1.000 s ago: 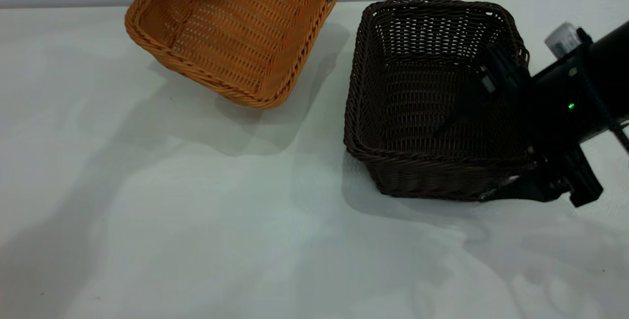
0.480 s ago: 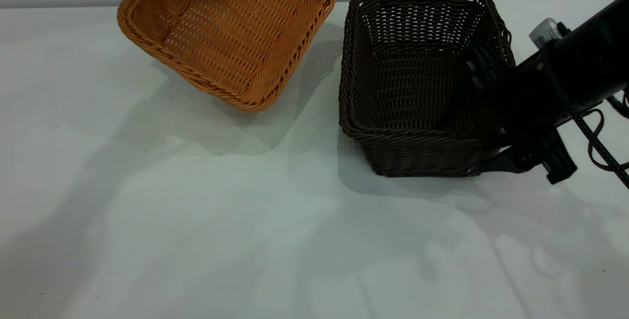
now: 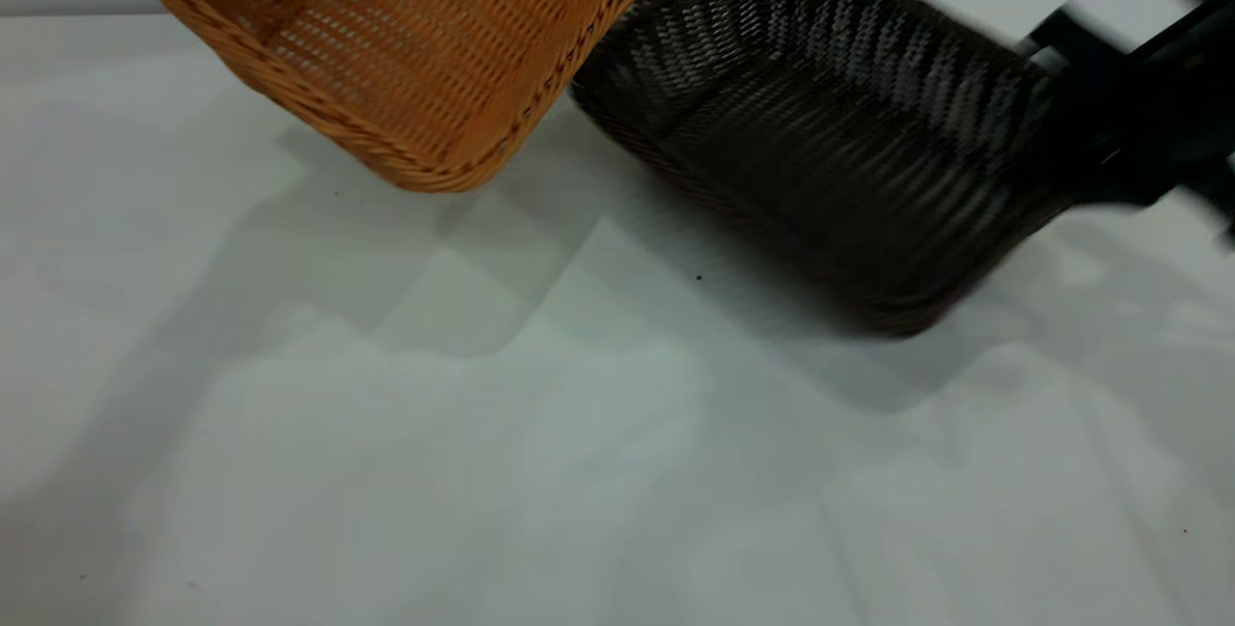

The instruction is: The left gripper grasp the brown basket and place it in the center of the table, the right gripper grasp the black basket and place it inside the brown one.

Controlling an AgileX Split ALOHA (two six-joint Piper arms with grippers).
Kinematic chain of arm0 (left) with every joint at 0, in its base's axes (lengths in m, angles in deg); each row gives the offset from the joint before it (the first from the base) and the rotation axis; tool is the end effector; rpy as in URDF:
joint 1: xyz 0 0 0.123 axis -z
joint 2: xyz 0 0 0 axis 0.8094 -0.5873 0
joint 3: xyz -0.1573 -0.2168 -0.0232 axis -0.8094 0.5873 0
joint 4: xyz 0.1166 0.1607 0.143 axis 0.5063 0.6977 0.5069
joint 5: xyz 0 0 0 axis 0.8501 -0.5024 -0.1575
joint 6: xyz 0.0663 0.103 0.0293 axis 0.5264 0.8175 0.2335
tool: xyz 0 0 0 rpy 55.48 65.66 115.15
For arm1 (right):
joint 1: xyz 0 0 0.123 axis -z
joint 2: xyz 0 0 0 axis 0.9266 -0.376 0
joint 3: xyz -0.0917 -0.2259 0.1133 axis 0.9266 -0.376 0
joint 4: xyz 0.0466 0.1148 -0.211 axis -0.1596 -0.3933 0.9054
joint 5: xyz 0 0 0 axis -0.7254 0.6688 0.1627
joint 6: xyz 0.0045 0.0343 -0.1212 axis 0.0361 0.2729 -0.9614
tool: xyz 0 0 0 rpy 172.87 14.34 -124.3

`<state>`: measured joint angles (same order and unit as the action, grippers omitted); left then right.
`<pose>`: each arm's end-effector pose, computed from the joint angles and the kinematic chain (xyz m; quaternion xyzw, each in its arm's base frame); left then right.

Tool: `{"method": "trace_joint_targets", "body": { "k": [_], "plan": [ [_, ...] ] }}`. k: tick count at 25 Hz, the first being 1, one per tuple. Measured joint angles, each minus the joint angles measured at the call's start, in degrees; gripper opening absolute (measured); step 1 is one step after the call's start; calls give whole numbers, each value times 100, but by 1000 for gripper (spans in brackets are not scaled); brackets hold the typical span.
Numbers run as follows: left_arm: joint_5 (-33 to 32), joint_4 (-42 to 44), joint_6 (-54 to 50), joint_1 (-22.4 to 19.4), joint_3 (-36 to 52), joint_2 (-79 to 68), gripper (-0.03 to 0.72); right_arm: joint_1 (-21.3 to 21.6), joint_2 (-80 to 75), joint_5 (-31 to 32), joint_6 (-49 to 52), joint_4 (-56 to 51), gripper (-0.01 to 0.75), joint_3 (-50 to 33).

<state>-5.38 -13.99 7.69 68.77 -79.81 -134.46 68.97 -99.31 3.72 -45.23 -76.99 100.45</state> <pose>0.4719 -0.1271 0.1594 0.2474 0.8960 -0.0079 0.3687 0.3384 0.0242 0.0294 0.3427 0.8991 0.1996 0.1851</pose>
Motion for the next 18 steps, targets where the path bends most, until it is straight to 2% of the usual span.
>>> {"method": "trace_joint_targets", "body": {
  "k": [5, 9, 13, 18],
  "plan": [
    [-943, -24, 702, 163, 0, 128, 78, 1299, 735, 126, -305, 804, 78, 152],
    [-1302, -662, 1890, 446, 0, 21, 78, 2017, 1076, 829, -305, 1645, 78, 152],
    [-1317, -1729, 3792, 850, 0, -330, 78, 2353, 1117, 1580, -292, 2148, 78, 152],
    [-1658, -2722, 6035, 1263, 0, -923, 78, 2413, 1117, 1987, -254, 2224, 78, 152]
  ]
}}
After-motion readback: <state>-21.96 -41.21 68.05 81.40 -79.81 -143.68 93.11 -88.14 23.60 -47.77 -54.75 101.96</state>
